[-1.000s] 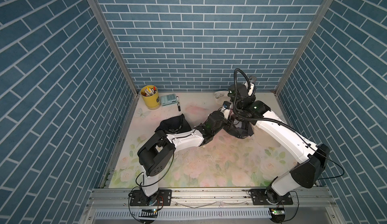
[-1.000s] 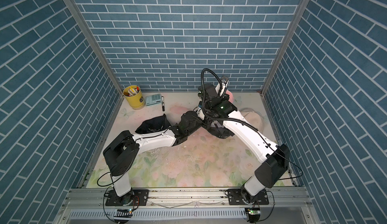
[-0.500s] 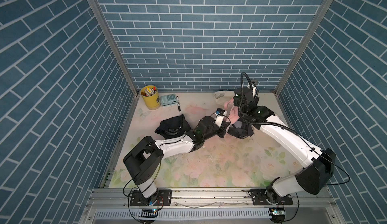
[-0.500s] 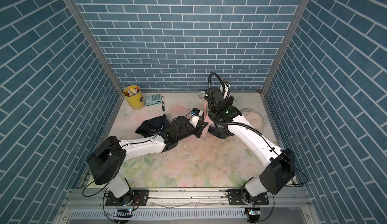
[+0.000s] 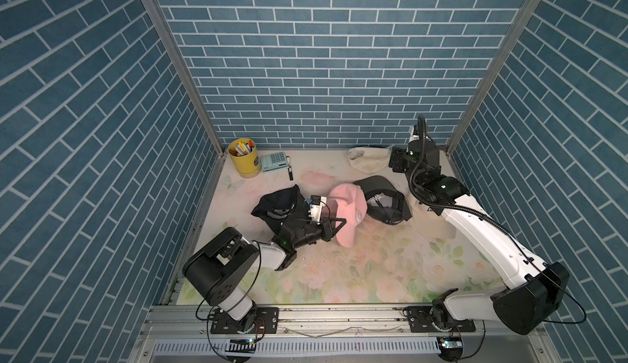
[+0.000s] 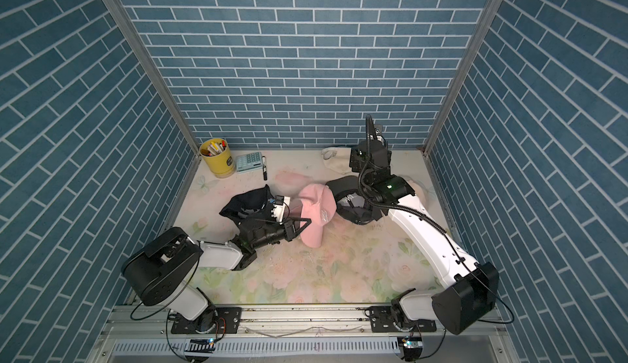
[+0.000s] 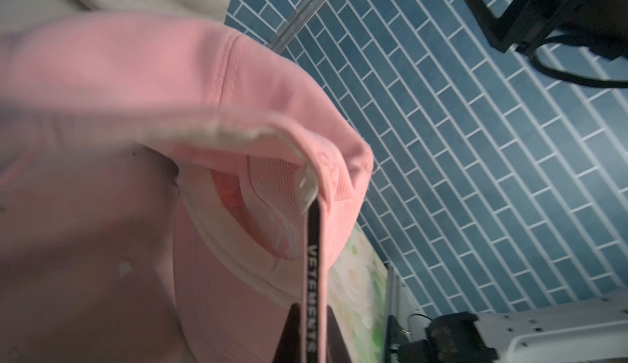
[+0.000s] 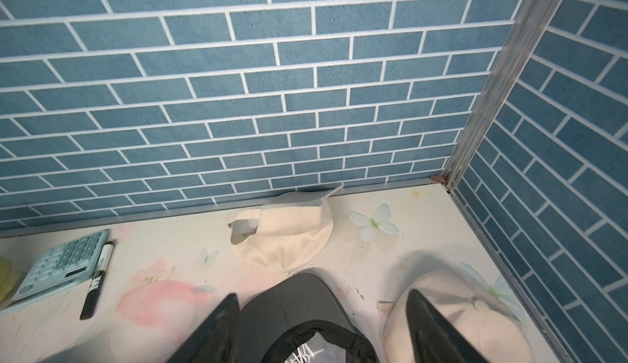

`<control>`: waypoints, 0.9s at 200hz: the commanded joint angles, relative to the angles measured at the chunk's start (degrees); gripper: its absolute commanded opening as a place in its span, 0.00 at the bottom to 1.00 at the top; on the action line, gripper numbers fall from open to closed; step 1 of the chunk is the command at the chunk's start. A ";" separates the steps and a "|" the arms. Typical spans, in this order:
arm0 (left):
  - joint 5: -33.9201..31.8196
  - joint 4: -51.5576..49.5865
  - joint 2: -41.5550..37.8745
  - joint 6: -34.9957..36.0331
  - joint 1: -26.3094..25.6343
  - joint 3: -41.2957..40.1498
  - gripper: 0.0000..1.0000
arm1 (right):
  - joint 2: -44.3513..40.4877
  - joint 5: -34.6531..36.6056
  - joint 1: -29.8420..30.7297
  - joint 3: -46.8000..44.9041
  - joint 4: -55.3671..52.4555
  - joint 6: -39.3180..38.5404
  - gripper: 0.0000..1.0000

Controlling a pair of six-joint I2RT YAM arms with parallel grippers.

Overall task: Open the adjustable buckle of the baseball cap
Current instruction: Place the baseball cap at the center of the board.

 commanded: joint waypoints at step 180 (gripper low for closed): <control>-18.71 -73.35 -9.98 8.28 -1.91 15.06 0.95 | -1.02 -1.35 -0.07 -4.93 -2.82 -0.98 0.77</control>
